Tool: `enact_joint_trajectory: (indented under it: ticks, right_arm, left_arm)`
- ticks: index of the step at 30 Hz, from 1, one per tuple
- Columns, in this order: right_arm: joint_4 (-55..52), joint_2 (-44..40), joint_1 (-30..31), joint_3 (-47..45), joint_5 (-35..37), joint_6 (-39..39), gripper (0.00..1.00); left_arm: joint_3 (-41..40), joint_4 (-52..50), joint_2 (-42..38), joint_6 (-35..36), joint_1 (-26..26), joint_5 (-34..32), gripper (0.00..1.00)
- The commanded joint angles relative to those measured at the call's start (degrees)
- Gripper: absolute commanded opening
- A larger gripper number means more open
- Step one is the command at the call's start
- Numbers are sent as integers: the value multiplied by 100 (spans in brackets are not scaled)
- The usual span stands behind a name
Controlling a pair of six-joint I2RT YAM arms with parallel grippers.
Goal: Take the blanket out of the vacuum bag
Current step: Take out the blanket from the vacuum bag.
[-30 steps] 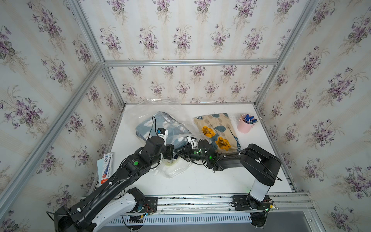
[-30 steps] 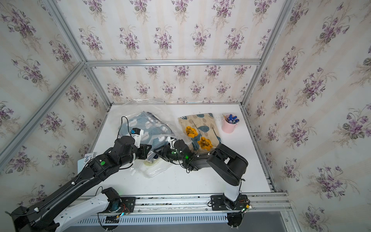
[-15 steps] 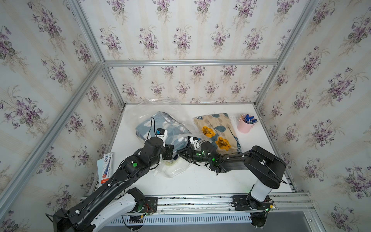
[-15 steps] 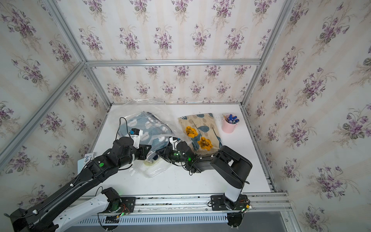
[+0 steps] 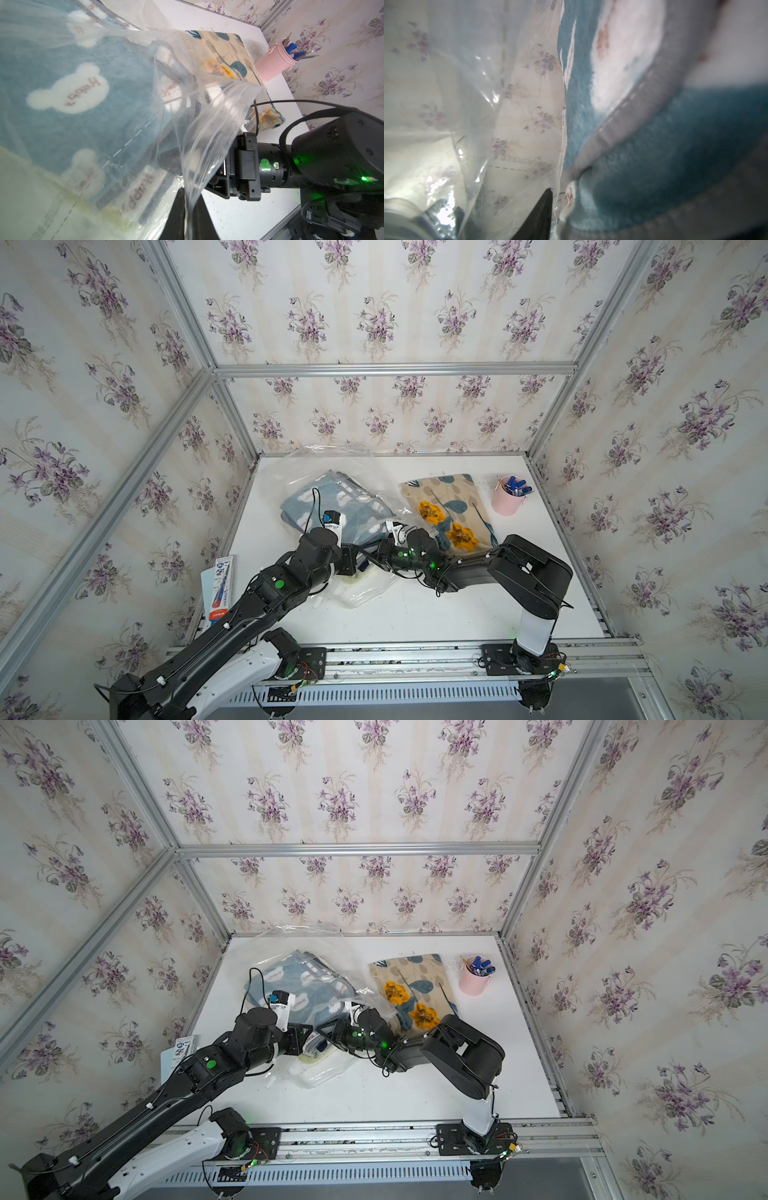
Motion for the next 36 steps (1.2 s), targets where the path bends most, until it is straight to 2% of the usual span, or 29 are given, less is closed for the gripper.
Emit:
enact_joint_trajectory:
  ticks: [1,9,18,23,27,33,36]
  right_arm:
    - [43,-97,57,165,31,-95,37]
    - [-848,-193,58,865,8,-570,35]
    - [-526,-201,72,425,16,-314,42]
    - [-595,-549,67,233,34,-357,46]
    - [-939,-697,61,423,9,-533,47]
    - [-1280,-208,5,1096,-124,-626,46]
    - [-1141,-117,5,1079,-210,-562,46]
  left_arm:
    - [-12,141,-22,-11,3,-29,11]
    - [49,132,-3,26,3,-42,11]
    - [21,119,-78,71,6,-104,12]
    - [28,128,-53,82,3,-95,12]
    - [14,167,-20,61,6,-69,12]
    - [5,186,-8,47,9,-51,12]
    - [23,153,-51,45,4,-49,12]
